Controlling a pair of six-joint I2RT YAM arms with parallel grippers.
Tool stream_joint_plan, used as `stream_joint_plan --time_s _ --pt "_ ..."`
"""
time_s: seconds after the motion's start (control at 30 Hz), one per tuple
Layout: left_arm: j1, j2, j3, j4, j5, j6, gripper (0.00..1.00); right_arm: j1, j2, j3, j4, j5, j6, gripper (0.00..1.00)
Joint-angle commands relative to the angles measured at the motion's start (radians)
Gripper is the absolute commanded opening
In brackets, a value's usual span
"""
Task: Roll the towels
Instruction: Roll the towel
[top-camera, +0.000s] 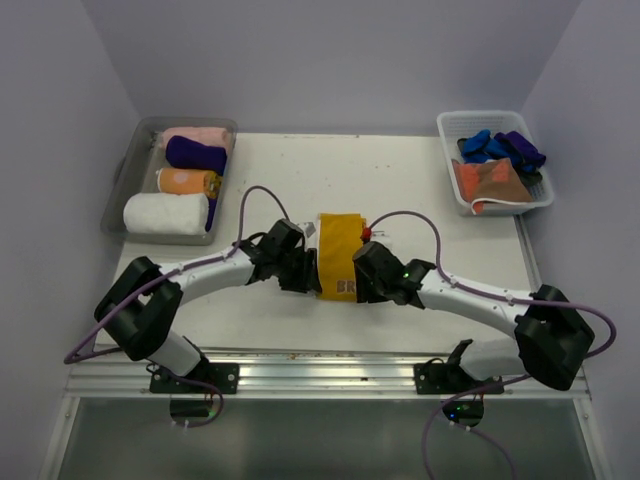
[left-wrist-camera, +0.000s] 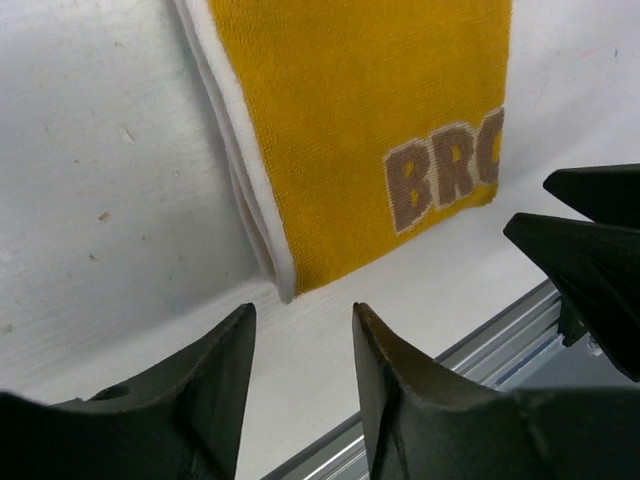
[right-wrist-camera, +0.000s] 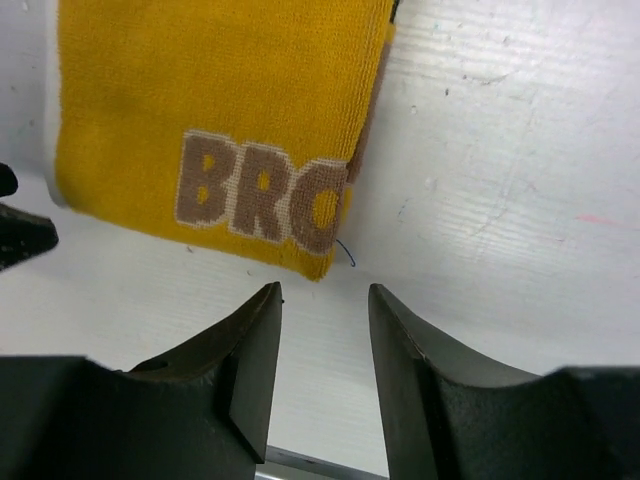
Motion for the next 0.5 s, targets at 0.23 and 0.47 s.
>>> stream_joint_plan --time_s 0.23,0.47 --pt "0.000 0.045 0.162 0.062 0.031 -0.016 0.02 0.001 0.066 0.163 0.031 0.057 -0.180 0.14" --pt "0.000 0.223 0.142 0.160 0.103 -0.010 0.00 -0.004 0.215 0.166 0.110 -0.003 -0.168 0.11"
